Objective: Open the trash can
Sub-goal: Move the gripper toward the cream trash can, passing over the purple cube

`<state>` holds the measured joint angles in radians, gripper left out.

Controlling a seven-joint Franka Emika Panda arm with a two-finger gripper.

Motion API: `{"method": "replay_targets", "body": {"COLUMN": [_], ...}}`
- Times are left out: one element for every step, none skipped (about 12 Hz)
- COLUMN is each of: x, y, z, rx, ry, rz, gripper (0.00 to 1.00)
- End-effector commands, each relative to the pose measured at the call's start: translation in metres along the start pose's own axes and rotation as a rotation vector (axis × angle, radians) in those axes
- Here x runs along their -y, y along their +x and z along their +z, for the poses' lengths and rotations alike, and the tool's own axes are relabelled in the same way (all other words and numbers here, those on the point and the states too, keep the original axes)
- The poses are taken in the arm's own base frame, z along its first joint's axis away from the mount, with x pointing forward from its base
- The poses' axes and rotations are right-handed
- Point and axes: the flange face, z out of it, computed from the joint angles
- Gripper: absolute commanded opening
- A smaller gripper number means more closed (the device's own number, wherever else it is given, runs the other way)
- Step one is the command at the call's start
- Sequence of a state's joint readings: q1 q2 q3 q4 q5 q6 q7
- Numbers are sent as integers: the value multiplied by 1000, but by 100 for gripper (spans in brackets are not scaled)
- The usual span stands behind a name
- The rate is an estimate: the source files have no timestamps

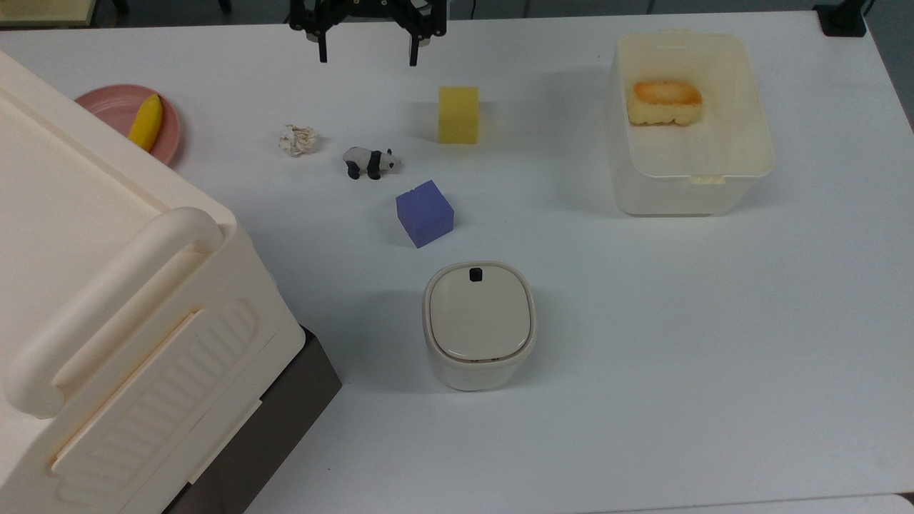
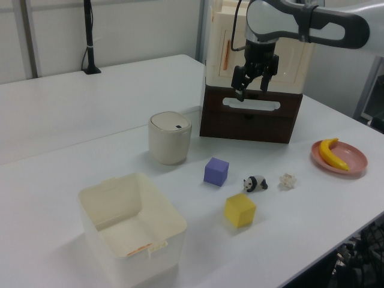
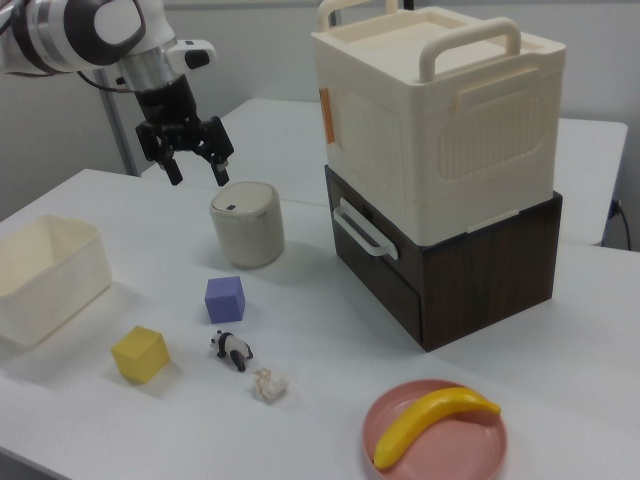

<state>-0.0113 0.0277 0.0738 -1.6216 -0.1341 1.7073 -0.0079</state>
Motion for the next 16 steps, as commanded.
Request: {"method": "replay_targets", "body": {"x": [5, 5, 6, 6, 6, 5, 4, 5, 5, 5, 7, 9, 7, 6, 1, 0], "y": [0, 0, 0, 0, 0, 1, 1, 4, 6, 9, 13, 23, 30, 43, 50, 60], "z": [-8, -8, -7, -7, -7, -8, -7, -8, -10, -12, -13, -13, -12, 7, 15, 29], "rx": [-18, -18, -17, -17, -20, -26, -27, -47, -70, -101, -133, -196, -242, -285, -315, -336], "ry": [6, 4, 7, 8, 8, 9, 9, 15, 22, 21, 22, 23, 23, 29, 28, 26], "rz": [22, 22, 10, 1, -2, -11, -24, -32, -32, -32, -33, -35, -31, -27, -21, -27], "gripper": [52, 14, 0, 0, 0, 0, 0, 0, 0, 0, 0, 0, 0, 0, 0, 0]}}
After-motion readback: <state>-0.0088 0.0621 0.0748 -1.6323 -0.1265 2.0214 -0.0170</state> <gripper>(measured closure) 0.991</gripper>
